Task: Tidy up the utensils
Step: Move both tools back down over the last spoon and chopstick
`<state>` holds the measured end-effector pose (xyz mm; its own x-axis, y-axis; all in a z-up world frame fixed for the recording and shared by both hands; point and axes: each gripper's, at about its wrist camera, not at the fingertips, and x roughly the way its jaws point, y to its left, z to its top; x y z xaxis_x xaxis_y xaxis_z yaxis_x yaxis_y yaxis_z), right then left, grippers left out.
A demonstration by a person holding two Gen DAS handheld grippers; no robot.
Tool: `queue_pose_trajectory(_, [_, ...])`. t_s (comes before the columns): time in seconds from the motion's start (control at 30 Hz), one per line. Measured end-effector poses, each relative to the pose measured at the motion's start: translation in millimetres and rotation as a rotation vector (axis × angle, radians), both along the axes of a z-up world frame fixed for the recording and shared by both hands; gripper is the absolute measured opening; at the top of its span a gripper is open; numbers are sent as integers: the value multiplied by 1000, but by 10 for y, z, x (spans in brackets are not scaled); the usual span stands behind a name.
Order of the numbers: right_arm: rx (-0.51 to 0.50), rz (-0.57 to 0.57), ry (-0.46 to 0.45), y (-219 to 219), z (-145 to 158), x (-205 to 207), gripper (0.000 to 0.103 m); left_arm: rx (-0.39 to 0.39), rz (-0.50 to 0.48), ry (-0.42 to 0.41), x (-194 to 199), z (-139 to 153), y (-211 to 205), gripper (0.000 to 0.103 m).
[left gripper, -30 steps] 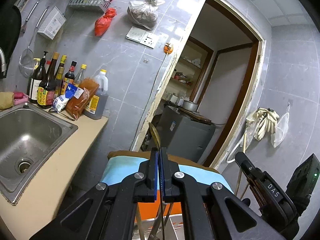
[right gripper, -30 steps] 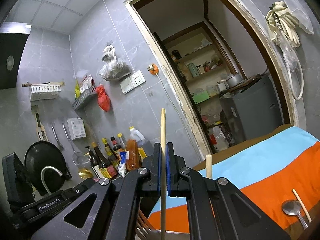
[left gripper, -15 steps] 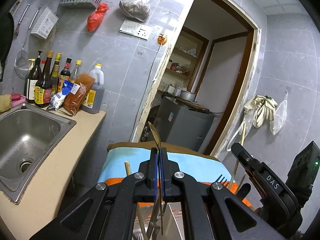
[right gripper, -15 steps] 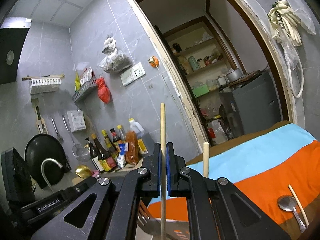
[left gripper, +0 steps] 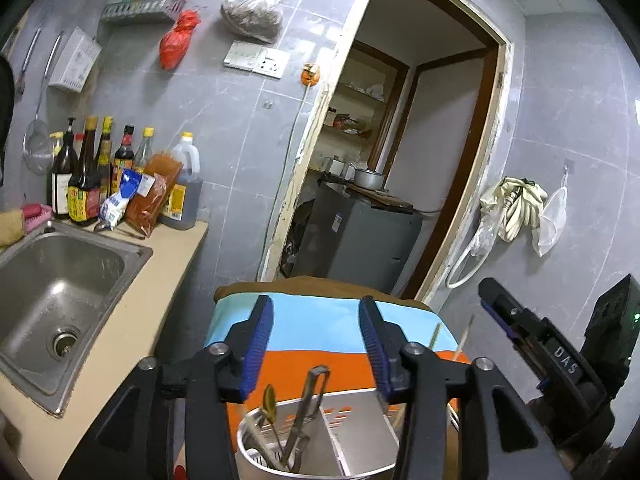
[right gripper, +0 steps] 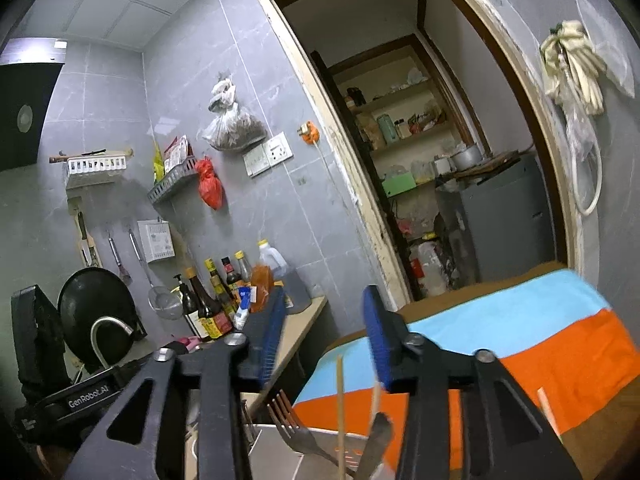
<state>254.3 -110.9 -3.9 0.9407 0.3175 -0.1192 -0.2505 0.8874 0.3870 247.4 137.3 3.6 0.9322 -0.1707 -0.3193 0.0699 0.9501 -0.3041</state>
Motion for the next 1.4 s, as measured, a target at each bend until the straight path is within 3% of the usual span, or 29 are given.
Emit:
queue_pose_trajectory(0.3, [-65, -68, -17, -450, 373, -272, 79, 44, 19, -20, -119, 334, -318, 92])
queue_pose_trajectory(0.4, [-87, -96, -23, -635, 462, -362, 93, 57, 40, -37, -174, 401, -461, 101])
queue_pose_trajectory(0.57, [-141, -127, -24, -930, 572, -472, 101, 119, 62, -61, -258, 454, -764, 102])
queue_pose_trajectory(0.93, [-216, -131, 52, -1681, 454, -533, 101, 185, 64, -66, -363, 418, -1457, 102])
queue_pose_trajectory(1.4, [-272, -73, 188, -2278, -139, -338, 101, 176, 42, 58, -313, -169, -2159, 102])
